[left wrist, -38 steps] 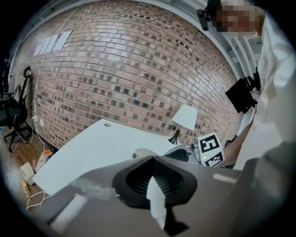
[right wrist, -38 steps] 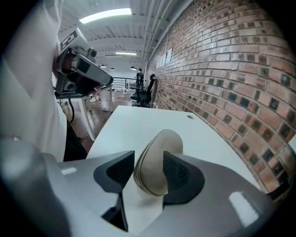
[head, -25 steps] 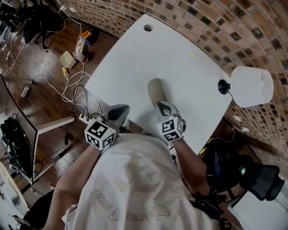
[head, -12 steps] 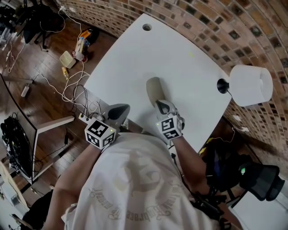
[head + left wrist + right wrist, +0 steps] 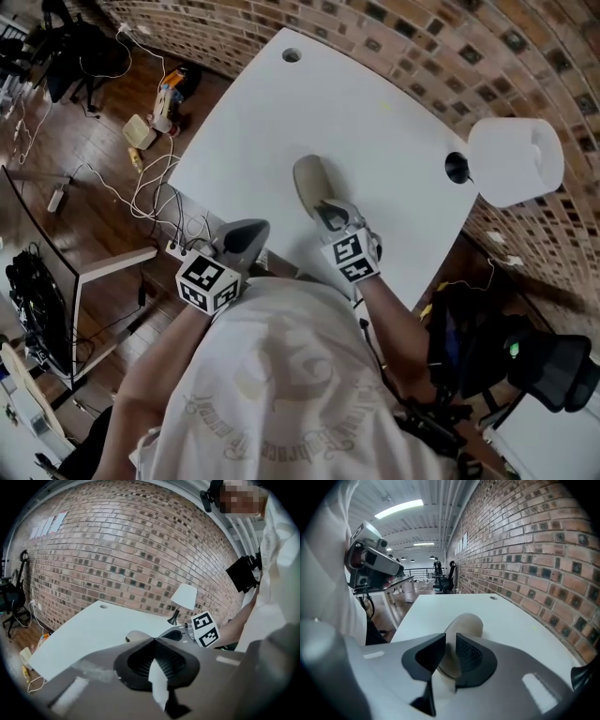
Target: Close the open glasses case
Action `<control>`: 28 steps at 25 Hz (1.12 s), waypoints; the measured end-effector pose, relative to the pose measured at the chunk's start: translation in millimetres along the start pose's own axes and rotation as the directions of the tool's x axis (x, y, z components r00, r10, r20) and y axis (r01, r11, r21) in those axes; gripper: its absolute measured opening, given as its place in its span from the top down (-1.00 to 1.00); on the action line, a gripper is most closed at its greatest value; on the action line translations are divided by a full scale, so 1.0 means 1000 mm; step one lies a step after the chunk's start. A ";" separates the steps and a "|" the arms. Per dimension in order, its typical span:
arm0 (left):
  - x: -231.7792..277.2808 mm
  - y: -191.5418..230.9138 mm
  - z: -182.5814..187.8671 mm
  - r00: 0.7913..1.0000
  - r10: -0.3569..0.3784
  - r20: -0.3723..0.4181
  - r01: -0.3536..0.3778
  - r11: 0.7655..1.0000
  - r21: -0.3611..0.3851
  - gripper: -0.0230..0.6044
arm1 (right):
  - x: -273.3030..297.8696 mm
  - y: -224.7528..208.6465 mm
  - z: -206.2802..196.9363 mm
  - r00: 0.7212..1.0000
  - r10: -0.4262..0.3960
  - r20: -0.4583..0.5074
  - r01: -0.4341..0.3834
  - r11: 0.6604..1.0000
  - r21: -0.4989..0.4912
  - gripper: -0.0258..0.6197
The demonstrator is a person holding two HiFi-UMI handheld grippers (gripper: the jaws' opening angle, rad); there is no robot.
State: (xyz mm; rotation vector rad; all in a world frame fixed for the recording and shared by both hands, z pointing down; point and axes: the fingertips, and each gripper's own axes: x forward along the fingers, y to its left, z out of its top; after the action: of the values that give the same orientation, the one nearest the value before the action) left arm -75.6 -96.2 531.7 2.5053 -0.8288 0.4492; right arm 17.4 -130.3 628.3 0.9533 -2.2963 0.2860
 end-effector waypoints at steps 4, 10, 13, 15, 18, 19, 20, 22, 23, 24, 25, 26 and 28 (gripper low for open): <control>0.006 -0.011 -0.001 1.000 0.006 0.004 -0.006 1.000 -0.004 0.92 | -0.009 -0.004 0.000 1.000 0.014 0.007 -0.014 1.000 0.002 0.63; 0.005 -0.022 -0.012 0.999 0.045 0.018 -0.045 0.998 -0.045 0.92 | -0.031 -0.005 0.003 0.999 0.020 0.051 -0.022 0.999 0.033 0.66; 0.004 -0.024 -0.018 0.997 0.075 0.023 -0.073 0.995 -0.066 0.92 | -0.041 -0.003 0.003 0.997 0.031 0.069 -0.034 0.999 0.032 0.72; 0.009 -0.029 -0.021 0.996 0.082 0.022 -0.080 0.994 -0.076 0.92 | -0.052 -0.004 0.001 0.996 0.034 0.079 -0.036 0.999 0.031 0.77; 0.016 -0.039 -0.022 0.998 0.067 0.014 -0.066 0.995 -0.069 0.92 | -0.070 -0.008 -0.002 0.995 0.020 0.103 -0.026 0.998 0.051 0.86; 0.018 -0.042 -0.022 0.998 0.059 0.012 -0.059 0.996 -0.062 0.92 | -0.074 -0.008 -0.002 0.994 0.013 0.111 -0.020 0.998 0.060 0.87; 0.019 -0.043 -0.020 0.999 0.051 0.010 -0.051 0.997 -0.054 0.92 | -0.079 -0.008 -0.001 0.993 0.005 0.120 -0.014 0.998 0.069 0.88; 0.021 -0.047 -0.017 0.999 0.034 0.009 -0.034 0.999 -0.034 0.92 | -0.086 -0.007 0.000 0.991 -0.009 0.136 -0.003 0.996 0.086 0.89; 0.021 -0.050 -0.015 1.000 0.025 0.009 -0.025 0.999 -0.024 0.92 | -0.090 -0.006 0.000 0.989 -0.015 0.145 0.001 0.995 0.095 0.90; 0.021 -0.052 -0.015 1.000 0.016 0.010 -0.015 1.000 -0.014 0.92 | -0.095 -0.004 -0.001 0.988 -0.020 0.153 0.004 0.994 0.107 0.90; 0.019 -0.055 -0.014 1.000 0.006 0.013 -0.006 1.000 -0.005 0.92 | -0.100 -0.001 -0.001 0.987 -0.025 0.162 0.005 0.993 0.121 0.90; 0.018 -0.057 -0.014 1.000 -0.001 0.017 0.001 1.000 0.003 0.92 | -0.105 0.002 -0.002 0.985 -0.029 0.171 0.006 0.991 0.136 0.90; 0.014 -0.059 -0.012 0.999 -0.010 0.033 0.010 1.000 0.011 0.92 | -0.116 0.009 -0.001 0.981 -0.036 0.191 0.005 0.987 0.161 0.90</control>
State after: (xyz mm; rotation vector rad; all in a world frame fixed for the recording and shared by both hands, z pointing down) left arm -30.1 -54.7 529.1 2.5323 -0.8282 0.4118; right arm 74.2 -58.8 556.9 1.1280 -2.4674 0.3894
